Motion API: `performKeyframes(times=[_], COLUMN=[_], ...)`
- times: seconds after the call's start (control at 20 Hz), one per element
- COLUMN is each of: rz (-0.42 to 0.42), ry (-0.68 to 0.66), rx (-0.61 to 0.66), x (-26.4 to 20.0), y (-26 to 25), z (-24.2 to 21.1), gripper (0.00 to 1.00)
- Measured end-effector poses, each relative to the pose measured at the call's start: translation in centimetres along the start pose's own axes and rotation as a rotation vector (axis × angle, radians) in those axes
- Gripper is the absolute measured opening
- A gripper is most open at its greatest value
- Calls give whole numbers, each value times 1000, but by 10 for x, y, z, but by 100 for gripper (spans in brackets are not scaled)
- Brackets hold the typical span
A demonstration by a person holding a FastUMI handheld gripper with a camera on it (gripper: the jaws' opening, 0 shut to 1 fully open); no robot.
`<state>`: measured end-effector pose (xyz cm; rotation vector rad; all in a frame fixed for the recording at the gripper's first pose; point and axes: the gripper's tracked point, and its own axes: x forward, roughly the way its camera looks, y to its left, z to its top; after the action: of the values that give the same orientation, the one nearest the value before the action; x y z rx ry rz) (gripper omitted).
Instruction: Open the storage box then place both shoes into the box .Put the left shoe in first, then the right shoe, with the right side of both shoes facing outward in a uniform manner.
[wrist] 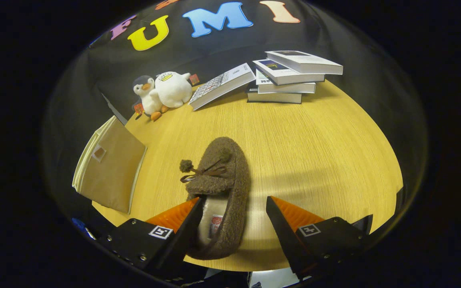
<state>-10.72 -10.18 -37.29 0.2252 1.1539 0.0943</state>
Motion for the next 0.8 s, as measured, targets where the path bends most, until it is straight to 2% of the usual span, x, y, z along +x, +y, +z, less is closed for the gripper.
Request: performKeyframes(times=[0.15,0.25,0.3,0.35,0.4,0.45,0.55,0.6,0.8], rz=[9,3,10,6,2,-11,-110,-103,-47], ry=[43,72,71,71,82,79,29,36,40], rx=[34,59,101,152,184,186,192,205,320], x=[17,21,22,24,25,23,16,18,5], y=[-2,-4,-2,0,1,2,-13,-9,15], z=[-6,-10,-9,-8,-8,-8,0,0,6], gripper=[98,77,61,50,25,21,21,1,1])
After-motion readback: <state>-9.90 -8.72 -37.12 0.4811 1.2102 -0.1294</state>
